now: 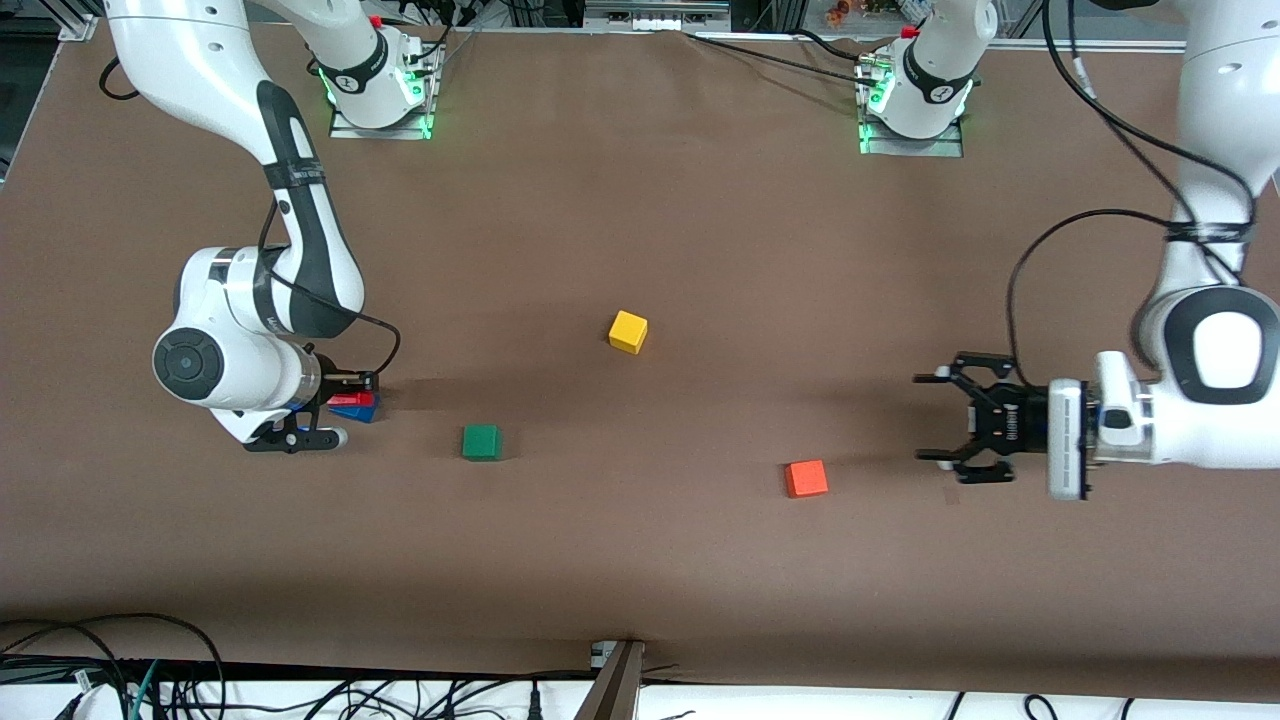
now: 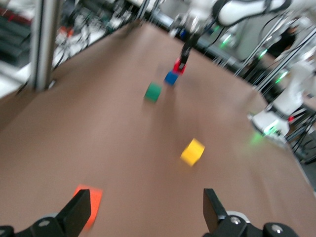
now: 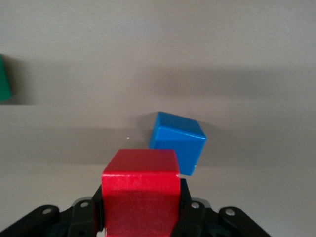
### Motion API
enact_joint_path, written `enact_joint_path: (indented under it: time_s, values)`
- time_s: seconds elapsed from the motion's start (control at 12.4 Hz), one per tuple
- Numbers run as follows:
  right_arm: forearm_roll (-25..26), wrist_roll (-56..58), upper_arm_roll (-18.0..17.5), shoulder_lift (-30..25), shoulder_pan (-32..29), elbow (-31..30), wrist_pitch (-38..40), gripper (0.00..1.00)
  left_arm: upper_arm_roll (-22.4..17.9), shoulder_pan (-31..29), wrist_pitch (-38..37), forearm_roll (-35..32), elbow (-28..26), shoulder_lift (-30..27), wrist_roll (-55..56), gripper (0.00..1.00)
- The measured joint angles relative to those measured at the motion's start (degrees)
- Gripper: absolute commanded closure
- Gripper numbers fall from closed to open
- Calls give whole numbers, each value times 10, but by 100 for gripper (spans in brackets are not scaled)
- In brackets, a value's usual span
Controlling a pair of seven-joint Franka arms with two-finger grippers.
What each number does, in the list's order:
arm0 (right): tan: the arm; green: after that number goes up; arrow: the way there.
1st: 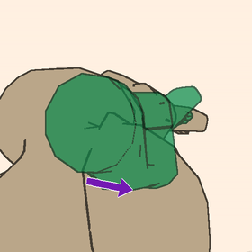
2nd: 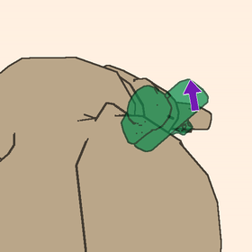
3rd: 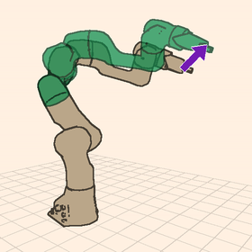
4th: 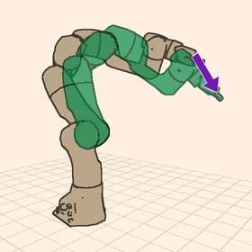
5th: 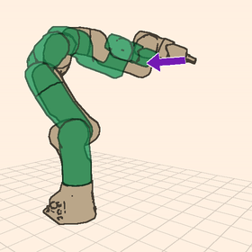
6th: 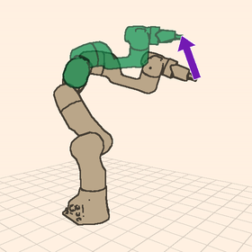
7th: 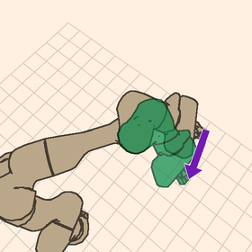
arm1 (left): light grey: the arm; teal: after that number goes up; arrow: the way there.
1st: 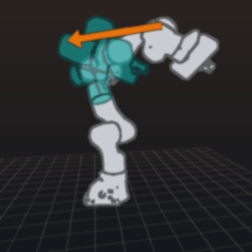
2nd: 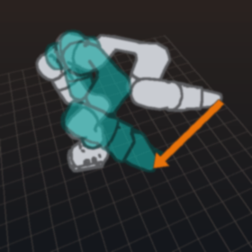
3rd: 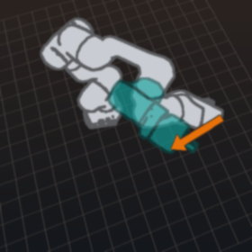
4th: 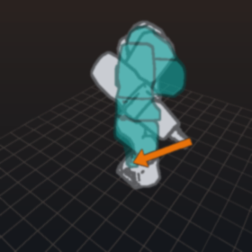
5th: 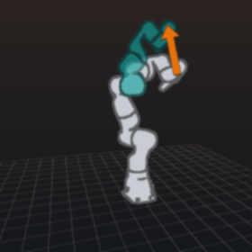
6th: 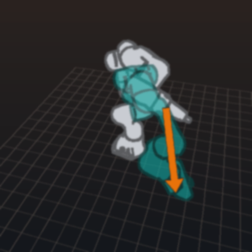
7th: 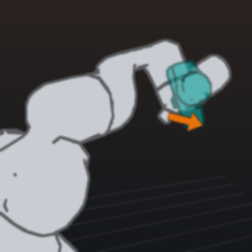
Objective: Pass red block to right arm, stack on blue
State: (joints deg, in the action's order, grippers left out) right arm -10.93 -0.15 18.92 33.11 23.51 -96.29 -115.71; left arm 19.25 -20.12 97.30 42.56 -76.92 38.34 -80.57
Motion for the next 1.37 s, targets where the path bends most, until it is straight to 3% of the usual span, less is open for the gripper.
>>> enact_joint_path:
  time_s: [0.16, 0.4, 0.8, 1.37]
  values:
    - [0, -9, 10, 3, 0, -1, -6, 100, -10, -22, 0, -109, 2, -25, 60, 0]
    - [0, -21, 20, 3, -1, -6, -15, 100, -31, -26, 0, -216, 4, -77, 150, 0]
    - [0, -23, 24, 5, -4, -12, -34, 100, -32, -21, -27, -423, -2, -167, 276, 0]
    - [0, -41, 22, 10, 0, -13, -42, 100, -22, 1, -100, -541, -17, -265, 467, 0]
